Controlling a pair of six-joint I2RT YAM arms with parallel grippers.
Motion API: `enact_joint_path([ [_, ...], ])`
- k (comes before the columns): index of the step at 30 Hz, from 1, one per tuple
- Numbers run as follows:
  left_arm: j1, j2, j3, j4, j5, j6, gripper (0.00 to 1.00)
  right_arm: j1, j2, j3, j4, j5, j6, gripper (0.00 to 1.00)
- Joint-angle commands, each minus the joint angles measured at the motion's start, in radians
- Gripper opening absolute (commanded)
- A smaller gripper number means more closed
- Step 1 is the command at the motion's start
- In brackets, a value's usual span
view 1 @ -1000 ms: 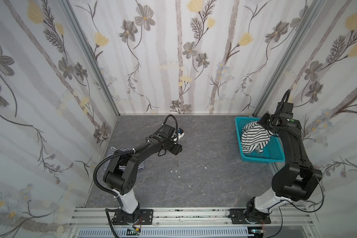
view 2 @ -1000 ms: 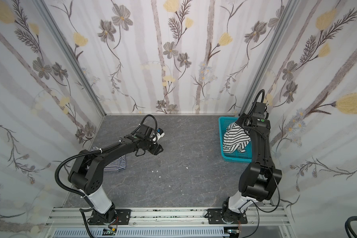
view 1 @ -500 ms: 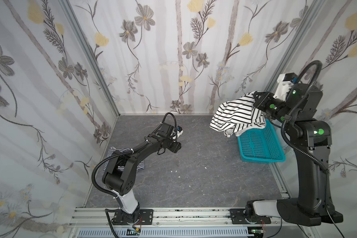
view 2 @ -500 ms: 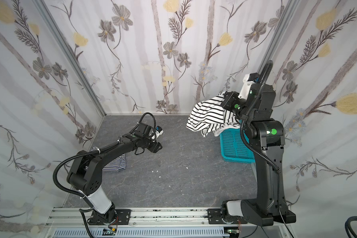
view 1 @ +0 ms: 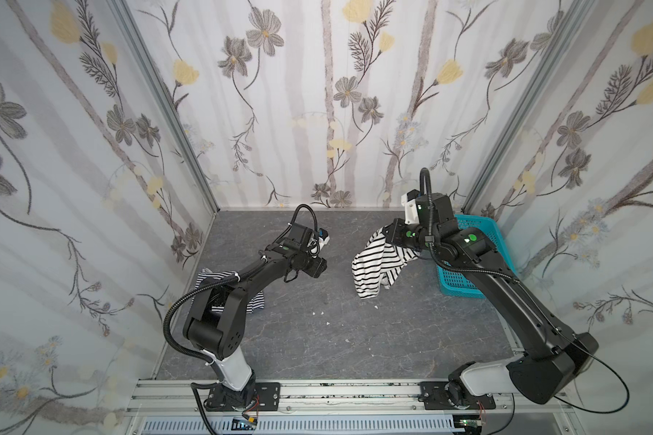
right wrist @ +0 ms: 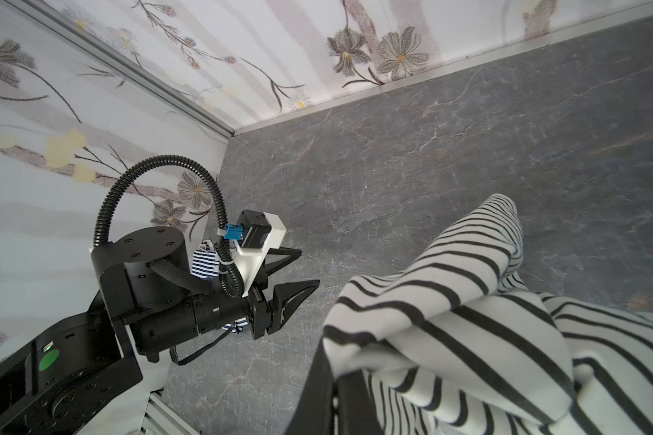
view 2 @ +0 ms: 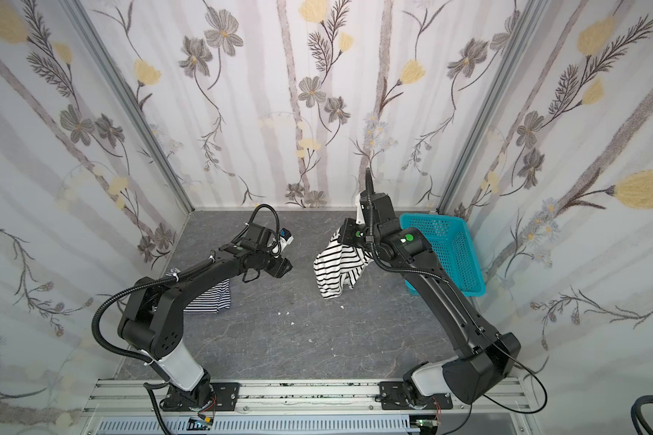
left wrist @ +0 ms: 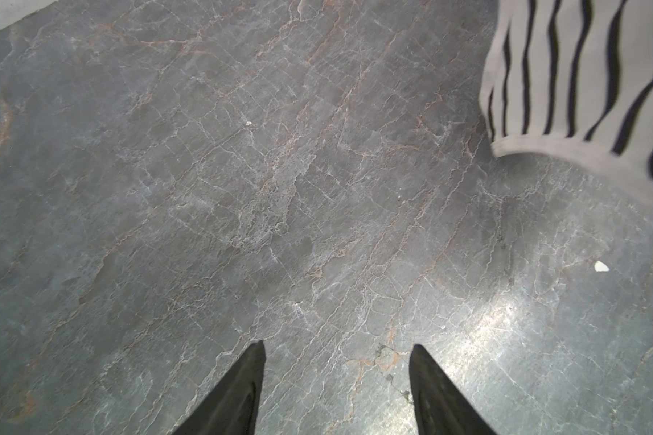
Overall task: Fold and stack the tank tops
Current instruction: 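Lift the black-striped top out of the basket toward the table centre with the right gripper, then lower the black-striped top onto the table while the left gripper reaches to grasp its edge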
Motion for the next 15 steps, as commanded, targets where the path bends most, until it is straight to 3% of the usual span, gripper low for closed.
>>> enact_joint_path([
  [1,0.002,0.002,0.009,0.017,-0.011,0.010,0.63,0.034,0.059,0.097,0.087,0.012,0.001,0.00],
  [6,0.003,-0.012,-0.006,0.017,-0.017,0.017,0.63,0.058,0.136,0.211,-0.003,0.085,-0.037,0.00],
  [15,0.010,-0.031,-0.075,0.015,-0.022,0.042,0.63,0.063,0.323,0.056,-0.032,0.143,-0.070,0.00],
])
